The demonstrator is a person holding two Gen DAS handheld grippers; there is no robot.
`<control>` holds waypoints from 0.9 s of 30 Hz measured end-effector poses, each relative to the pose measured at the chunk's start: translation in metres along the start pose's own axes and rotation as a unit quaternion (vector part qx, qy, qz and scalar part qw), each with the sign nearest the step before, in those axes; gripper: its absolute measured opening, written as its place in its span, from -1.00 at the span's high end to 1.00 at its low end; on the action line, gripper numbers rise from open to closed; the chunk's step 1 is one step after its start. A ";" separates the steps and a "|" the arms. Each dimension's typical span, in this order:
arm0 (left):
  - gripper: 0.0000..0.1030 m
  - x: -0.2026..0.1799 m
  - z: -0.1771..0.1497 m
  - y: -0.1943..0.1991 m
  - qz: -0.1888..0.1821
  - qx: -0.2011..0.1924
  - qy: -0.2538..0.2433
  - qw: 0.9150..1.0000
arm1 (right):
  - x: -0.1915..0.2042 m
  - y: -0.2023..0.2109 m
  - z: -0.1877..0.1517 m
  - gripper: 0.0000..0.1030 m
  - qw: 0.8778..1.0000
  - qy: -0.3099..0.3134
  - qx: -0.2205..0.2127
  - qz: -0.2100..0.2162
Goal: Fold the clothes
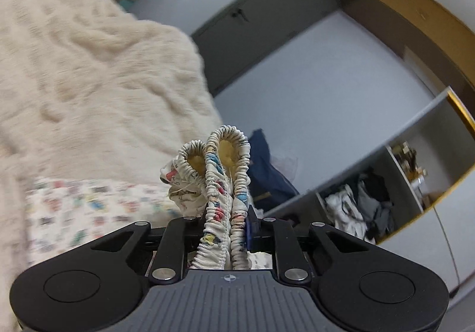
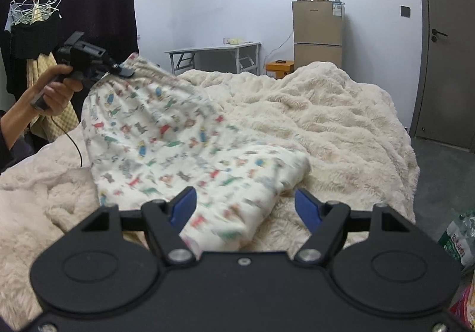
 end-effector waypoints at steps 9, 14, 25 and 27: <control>0.52 0.103 -0.023 -0.011 0.076 0.035 0.071 0.994 | 0.003 -0.009 -0.004 -0.39 1.000 0.007 0.011 -0.003; -0.39 0.110 -0.033 0.000 0.136 0.022 0.046 0.989 | 0.003 -0.009 -0.007 -0.39 1.000 0.008 0.013 -0.006; -0.45 0.018 -0.044 0.037 0.231 -0.060 -0.118 0.964 | 0.002 -0.014 -0.007 -0.34 0.999 -0.009 0.023 0.029; -0.48 0.016 -0.050 0.025 0.233 -0.037 -0.141 0.962 | 0.008 -0.013 -0.007 -0.34 0.999 0.006 0.026 0.035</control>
Point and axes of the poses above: each gripper's, at about its wrist camera, not at the fingertips, and y roughly against the way its jaws point, x to its left, z to its top, the point moved 2 cm from there along -y, roughly the way its jaws point, and after that the axes turned 5 degrees about x, right-handed, at the moved point
